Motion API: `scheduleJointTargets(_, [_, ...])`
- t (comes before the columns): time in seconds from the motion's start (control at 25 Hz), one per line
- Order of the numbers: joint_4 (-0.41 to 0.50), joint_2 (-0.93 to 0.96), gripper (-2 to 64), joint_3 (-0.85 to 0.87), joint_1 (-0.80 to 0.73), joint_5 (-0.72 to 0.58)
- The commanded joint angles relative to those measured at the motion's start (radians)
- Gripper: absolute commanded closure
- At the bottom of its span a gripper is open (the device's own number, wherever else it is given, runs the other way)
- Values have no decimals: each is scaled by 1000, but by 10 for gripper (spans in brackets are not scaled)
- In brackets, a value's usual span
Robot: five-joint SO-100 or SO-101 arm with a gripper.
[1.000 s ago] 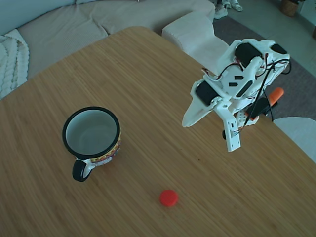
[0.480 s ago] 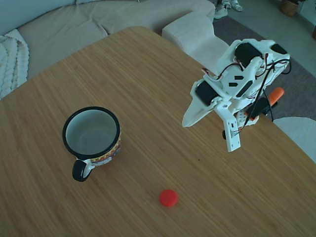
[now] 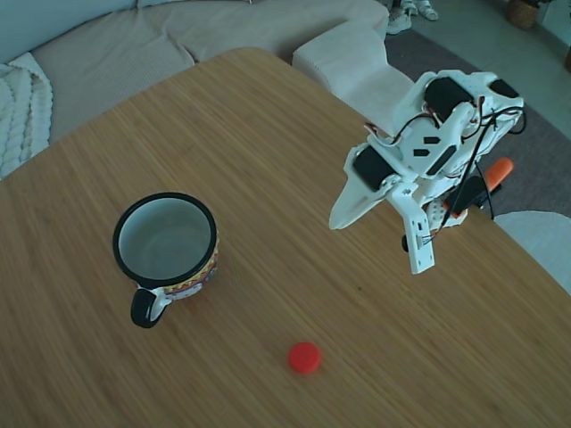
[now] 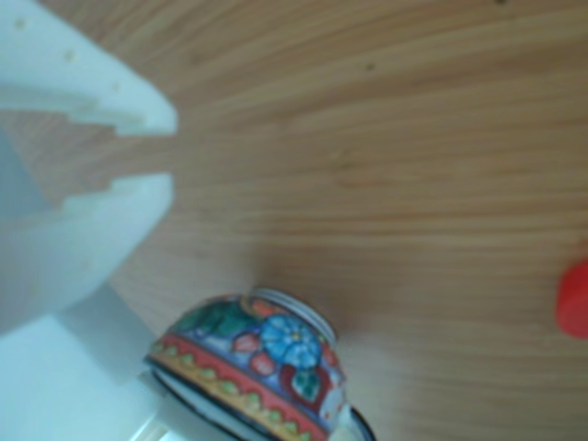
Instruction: Grasp a red cap and put it in the cup.
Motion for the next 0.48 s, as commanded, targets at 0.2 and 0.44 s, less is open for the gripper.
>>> scheduleJointTargets(0.2, [-8, 17, 602, -6, -3, -9])
scheduleJointTargets(0.44, [-8, 17, 602, -6, -3, -9])
